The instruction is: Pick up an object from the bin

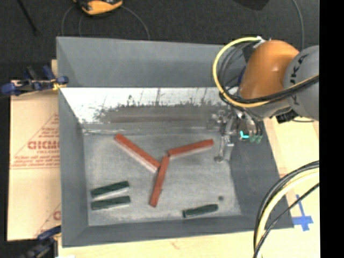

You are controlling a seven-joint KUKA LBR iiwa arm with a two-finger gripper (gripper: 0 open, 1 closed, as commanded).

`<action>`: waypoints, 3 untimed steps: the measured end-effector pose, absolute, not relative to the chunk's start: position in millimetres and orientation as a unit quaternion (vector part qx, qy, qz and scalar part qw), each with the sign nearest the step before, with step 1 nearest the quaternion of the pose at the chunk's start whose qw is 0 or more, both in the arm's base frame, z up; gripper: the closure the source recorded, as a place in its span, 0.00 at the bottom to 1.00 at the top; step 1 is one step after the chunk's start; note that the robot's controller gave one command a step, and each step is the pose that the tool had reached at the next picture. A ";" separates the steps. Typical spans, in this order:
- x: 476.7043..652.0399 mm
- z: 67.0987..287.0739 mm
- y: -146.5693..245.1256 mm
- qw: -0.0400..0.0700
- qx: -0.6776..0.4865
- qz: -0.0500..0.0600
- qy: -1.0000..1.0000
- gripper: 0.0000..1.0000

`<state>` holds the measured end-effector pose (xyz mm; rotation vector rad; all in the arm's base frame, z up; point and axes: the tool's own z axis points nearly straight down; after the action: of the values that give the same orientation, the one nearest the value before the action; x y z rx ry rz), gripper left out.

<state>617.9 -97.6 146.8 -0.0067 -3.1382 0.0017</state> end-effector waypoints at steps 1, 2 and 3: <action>619.8 151.9 -97.5 -0.002 -0.001 0.001 -1.000 0.00; 627.1 115.2 -127.8 -0.006 -0.033 0.000 -0.999 0.00; 607.2 90.7 -107.0 -0.002 -0.084 0.001 -0.996 0.00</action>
Offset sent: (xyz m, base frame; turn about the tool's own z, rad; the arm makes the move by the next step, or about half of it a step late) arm 0.0103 -0.0623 -0.0768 0.1311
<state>607.2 -107.0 90.7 -0.2651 -3.1334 0.0044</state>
